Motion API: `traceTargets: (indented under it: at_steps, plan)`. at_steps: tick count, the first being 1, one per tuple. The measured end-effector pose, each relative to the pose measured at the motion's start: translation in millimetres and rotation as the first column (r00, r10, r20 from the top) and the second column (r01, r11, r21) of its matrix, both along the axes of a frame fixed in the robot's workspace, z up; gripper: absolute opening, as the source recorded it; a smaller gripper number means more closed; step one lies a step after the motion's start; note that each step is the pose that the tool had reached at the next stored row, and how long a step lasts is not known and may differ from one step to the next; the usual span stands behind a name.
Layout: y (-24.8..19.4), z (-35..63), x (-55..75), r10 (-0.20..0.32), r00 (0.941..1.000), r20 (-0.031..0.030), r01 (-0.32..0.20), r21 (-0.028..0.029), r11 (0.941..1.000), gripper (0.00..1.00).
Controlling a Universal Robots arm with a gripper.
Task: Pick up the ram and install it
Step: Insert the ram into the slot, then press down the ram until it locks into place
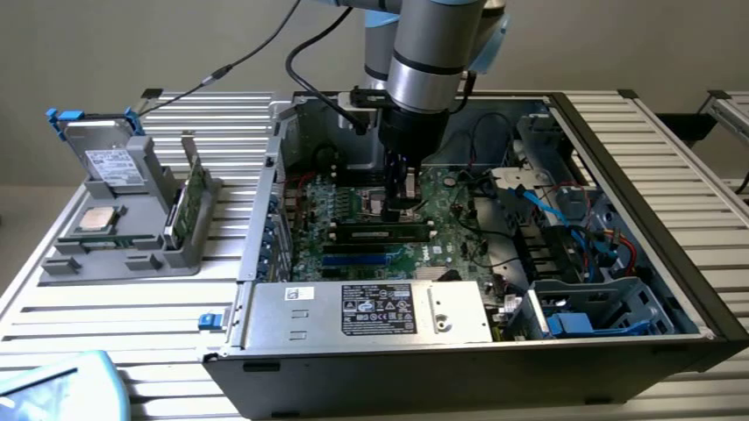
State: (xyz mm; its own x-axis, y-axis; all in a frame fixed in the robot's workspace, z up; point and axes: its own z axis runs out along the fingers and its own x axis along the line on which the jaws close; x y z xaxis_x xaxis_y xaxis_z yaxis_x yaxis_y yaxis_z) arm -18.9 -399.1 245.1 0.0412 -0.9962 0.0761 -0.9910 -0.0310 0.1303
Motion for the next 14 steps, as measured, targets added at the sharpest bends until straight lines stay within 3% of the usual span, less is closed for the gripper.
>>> traceTargets:
  at_steps: [14]
  plan:
    - [0.3,0.1,0.9,0.000,1.0000,-0.0002,0.000,-0.0005,1.0000,0.10]
